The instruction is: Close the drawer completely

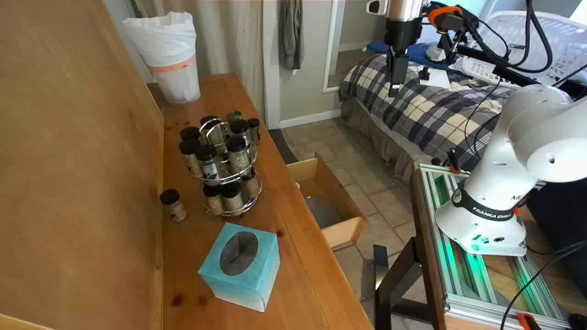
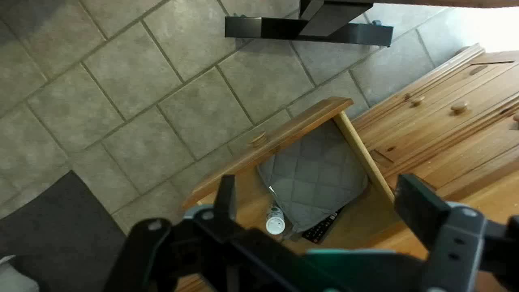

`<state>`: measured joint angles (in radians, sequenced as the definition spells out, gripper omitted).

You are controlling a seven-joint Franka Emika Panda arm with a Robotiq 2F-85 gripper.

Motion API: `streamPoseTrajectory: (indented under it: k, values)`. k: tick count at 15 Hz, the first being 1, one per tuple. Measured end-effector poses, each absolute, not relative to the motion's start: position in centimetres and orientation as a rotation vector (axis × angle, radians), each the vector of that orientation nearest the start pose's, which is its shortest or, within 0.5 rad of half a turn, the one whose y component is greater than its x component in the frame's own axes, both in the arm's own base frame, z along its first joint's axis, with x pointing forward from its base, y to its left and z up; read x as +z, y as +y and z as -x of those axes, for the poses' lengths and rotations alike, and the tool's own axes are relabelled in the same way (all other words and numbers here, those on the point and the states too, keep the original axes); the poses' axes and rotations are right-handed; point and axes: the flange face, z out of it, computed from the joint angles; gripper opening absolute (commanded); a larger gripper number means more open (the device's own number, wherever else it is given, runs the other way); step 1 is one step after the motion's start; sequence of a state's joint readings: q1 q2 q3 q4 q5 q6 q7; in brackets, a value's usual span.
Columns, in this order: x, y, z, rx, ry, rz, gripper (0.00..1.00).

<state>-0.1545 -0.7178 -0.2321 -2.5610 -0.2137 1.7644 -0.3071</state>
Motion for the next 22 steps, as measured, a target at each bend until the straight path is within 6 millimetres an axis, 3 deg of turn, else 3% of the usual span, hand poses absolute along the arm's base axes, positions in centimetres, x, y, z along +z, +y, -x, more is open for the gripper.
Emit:
streamPoseTrajectory:
  k: [17,19,22]
  values:
    - [48.0,-14.5,-29.7,0.160,-0.068,3.157,1.00]
    - [47.1,-13.8,-29.8,0.184,-0.190,3.141,1.00]
    - [44.1,-12.4,-29.2,0.246,-0.380,3.100,1.00]
